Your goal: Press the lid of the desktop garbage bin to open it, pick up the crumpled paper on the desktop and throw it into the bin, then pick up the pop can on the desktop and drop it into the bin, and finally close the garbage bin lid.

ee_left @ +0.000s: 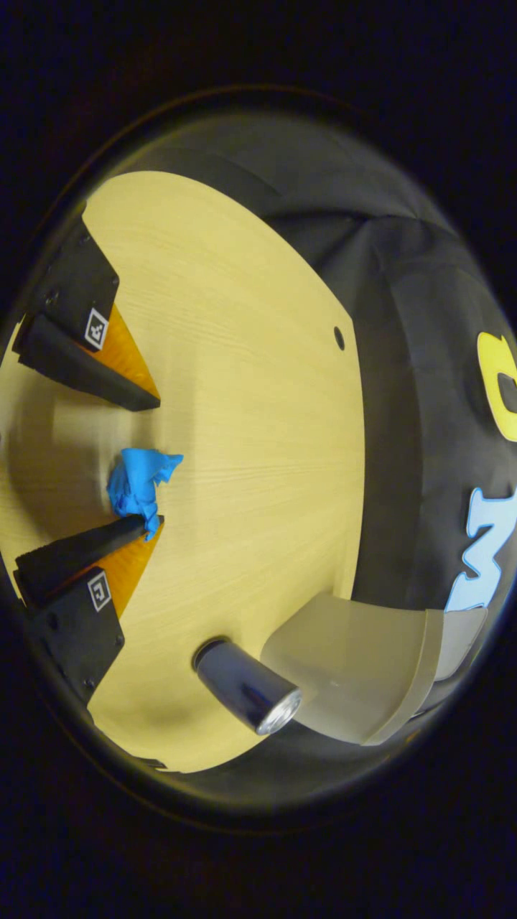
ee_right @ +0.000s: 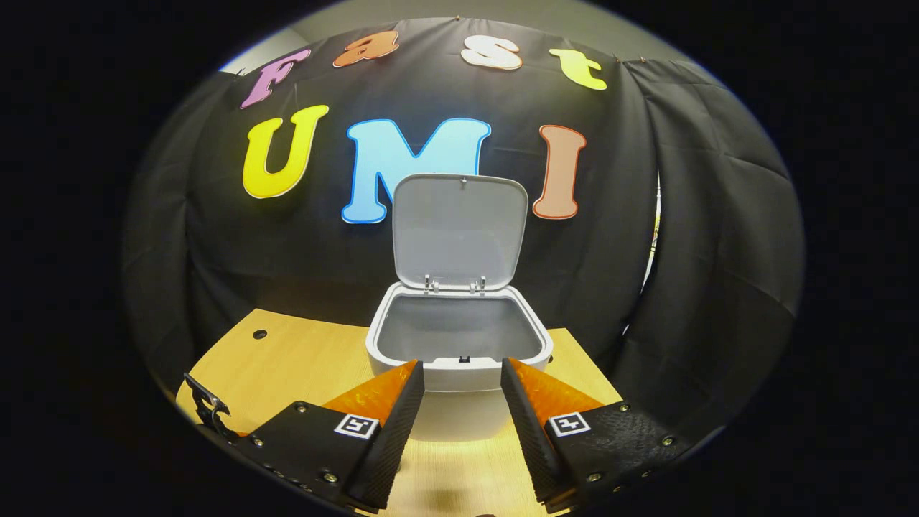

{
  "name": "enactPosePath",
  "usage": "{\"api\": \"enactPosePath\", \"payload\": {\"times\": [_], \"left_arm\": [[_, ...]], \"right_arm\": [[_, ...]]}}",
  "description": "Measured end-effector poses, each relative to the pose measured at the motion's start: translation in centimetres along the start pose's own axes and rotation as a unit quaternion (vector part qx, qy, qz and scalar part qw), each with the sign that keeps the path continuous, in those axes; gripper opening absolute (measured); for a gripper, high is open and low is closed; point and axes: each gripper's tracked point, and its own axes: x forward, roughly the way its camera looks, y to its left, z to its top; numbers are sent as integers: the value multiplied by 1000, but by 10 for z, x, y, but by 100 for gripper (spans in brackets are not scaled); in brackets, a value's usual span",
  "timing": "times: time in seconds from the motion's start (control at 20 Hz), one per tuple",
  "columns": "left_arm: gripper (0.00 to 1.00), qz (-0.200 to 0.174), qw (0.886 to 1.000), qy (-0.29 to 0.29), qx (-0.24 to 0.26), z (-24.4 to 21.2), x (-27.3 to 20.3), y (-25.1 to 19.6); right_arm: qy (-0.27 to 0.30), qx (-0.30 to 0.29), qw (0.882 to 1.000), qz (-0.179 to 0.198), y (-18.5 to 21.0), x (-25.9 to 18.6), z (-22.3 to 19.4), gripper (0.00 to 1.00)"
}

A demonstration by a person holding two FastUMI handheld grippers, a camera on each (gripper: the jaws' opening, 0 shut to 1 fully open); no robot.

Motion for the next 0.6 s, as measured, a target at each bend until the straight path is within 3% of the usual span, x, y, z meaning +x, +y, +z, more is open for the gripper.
{"api": "enactPosePath", "payload": {"times": [0.05,0.25,0.6], "left_arm": [[93,6,1000,1,2,-1,0,2],[58,8,1000,-2,1,0,-1,7],[59,4,999,-44,12,39,-17,-1]], "right_arm": [[1,2,1000,-1,0,-1,-1,71],[4,3,1000,-2,-3,-4,-4,71],[2,7,1000,-4,-5,-10,-5,71]]}}
